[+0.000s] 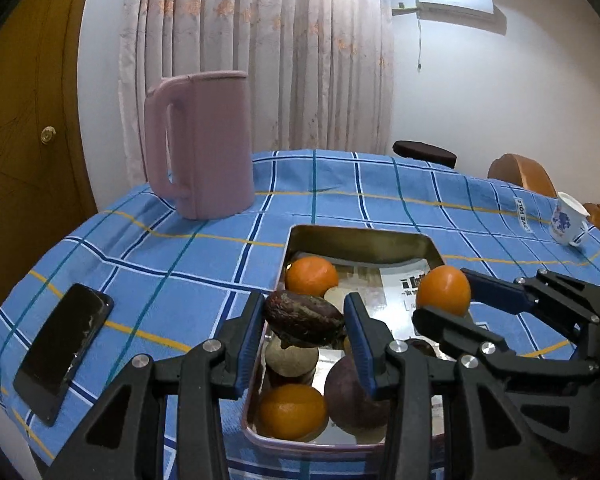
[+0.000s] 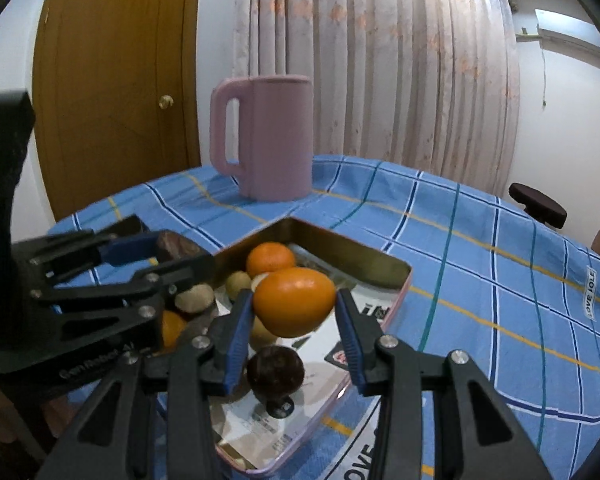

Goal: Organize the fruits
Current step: 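Release the brown fruit into the tin with the left tool while the right tool drops the orange in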

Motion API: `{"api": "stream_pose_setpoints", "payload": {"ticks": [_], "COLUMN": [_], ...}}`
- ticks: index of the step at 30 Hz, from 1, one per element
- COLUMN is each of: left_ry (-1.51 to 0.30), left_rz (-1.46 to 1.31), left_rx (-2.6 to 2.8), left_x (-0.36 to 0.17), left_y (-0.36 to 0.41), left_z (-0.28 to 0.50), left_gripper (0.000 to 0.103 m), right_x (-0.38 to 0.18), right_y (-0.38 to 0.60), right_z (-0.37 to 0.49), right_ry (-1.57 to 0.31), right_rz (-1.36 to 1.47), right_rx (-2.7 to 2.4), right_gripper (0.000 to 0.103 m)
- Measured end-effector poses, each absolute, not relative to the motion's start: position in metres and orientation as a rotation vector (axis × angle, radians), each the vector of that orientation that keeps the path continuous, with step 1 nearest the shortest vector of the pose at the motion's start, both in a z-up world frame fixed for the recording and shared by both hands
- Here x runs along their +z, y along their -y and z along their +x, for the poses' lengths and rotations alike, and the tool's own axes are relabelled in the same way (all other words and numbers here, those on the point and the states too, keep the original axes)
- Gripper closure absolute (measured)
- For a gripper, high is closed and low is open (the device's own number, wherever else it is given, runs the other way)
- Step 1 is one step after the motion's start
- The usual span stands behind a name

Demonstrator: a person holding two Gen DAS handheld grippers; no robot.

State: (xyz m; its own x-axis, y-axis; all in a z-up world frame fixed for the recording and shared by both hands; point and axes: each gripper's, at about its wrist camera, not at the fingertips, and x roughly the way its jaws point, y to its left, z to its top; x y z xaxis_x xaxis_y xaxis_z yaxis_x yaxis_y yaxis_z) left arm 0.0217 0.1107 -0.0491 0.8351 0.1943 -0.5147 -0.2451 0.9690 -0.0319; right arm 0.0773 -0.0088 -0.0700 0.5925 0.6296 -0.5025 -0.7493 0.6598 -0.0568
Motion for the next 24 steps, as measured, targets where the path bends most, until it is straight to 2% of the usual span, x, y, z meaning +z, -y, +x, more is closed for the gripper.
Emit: {"api": "stream_pose_setpoints", "payload": {"ticks": [8, 13, 18, 24], "left_ry": [-0.578, -0.580, -0.562, -0.549], "left_rz": [-0.092, -0.092, -0.113, -0.107], "left_rx": [0.235, 0.241, 0.257, 0.251], "left_x": [-0.060, -0.057, -0.053, -0.047], "left_y": [-0.111, -0.110, -0.114, -0.111], "left_z": [0.026, 0.023, 0.019, 0.014], "left_gripper": [0.060, 0.056, 0.037, 0.036], "right_x": [-0.079, -0.078, -0.074, -0.065], "right_y": [0.006, 0.010, 0.018, 0.023], "right_z": [0.081, 0.081, 0.080, 0.074], "right_ry": [-0.538, -0.539, -0.518, -0.486], "right_rz": [-0.300, -0.287, -0.256, -0.248], "right_rx": [0.841, 0.837, 0.831, 0.822], "right_gripper": [0.057, 0.050, 0.040, 0.031]}}
